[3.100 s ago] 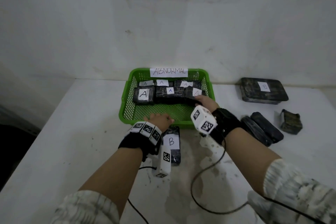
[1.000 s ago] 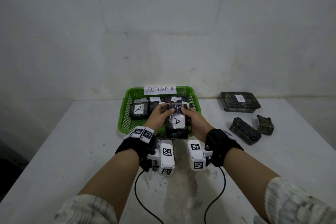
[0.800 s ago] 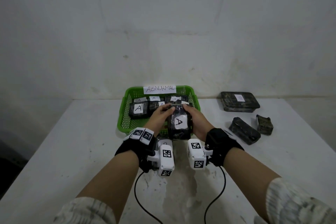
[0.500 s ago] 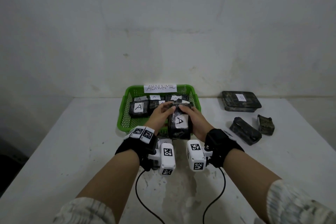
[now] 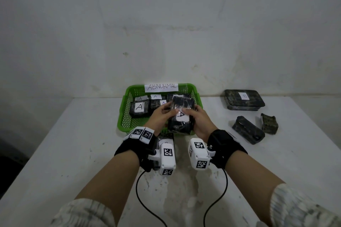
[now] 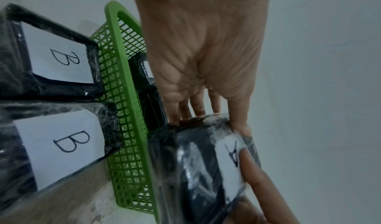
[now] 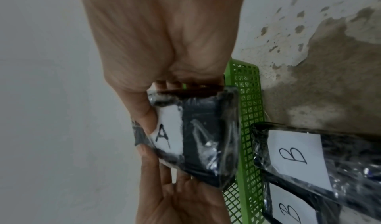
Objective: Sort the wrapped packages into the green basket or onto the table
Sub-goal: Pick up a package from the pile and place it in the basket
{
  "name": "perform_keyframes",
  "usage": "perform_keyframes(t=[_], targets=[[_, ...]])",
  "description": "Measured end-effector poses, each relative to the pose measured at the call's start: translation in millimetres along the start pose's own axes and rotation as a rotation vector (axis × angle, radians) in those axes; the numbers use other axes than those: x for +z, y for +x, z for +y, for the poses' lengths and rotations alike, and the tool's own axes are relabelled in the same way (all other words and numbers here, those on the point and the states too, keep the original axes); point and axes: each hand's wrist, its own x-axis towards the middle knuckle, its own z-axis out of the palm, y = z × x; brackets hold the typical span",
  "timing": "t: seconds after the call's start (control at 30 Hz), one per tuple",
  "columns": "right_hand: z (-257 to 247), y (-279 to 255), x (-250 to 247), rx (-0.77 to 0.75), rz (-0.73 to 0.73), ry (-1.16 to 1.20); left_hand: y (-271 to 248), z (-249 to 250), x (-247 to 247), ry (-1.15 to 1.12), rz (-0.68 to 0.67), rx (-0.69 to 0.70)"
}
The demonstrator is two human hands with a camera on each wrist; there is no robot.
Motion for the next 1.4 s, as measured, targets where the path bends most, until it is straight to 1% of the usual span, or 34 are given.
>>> perform_keyframes(t=[0.07,0.23,0.33,0.4,0.5,0.6,0.73,0.83,0.93,1.0,1.17,1.27,1.4], targets=[[-1,-1,1,-0.002,0.001,0.016,-1,-1,1,0.019,-0.005,-0.003],[4,-4,0,0.021,-0.042,-0.061,-1,-5,1,0.039,0.051,0.015],[7,-5,-2,0.003,-0.015,-0.047,-2,-6,0,0.05,0.016,0.0],[8,-5,-3,-0.002,-0.003,-0.016,-2,-8,-1,0.1,-0.011,-0.002],[9,-5,-4,0.008,-0.033,-0.006,-2,-10,-2,0.142,-0.016,0.02],[8,-5,-4,0.021,-0.073,-0.019,-1,-9,-1,0.118,0.005,0.023],[6,-1,-8,0.032,0.018,0.043,-1,-10,0,0.059,-0.036,-0.018],[7,0,-12,0.05,0.038,0.076,-1,-12,0,0.101,-0.038,0.0],[5,-3,-12,0.056,-0.016,0.009,1,-15,0,0.127,-0.026,0.037],[4,-7,-11,0.067,-0.049,-0.055,1,-16,-1,0.105,-0.017,0.035],[7,-7,-8,0.044,-0.016,-0.097,-1,-13,0,0.083,-0.062,0.007],[8,-7,-8,0.048,-0.051,-0.075,-1,-14,-3,0.084,-0.052,0.016],[7,-7,-9,0.064,-0.121,0.036,0,-15,-6,0.051,-0.036,0.009]])
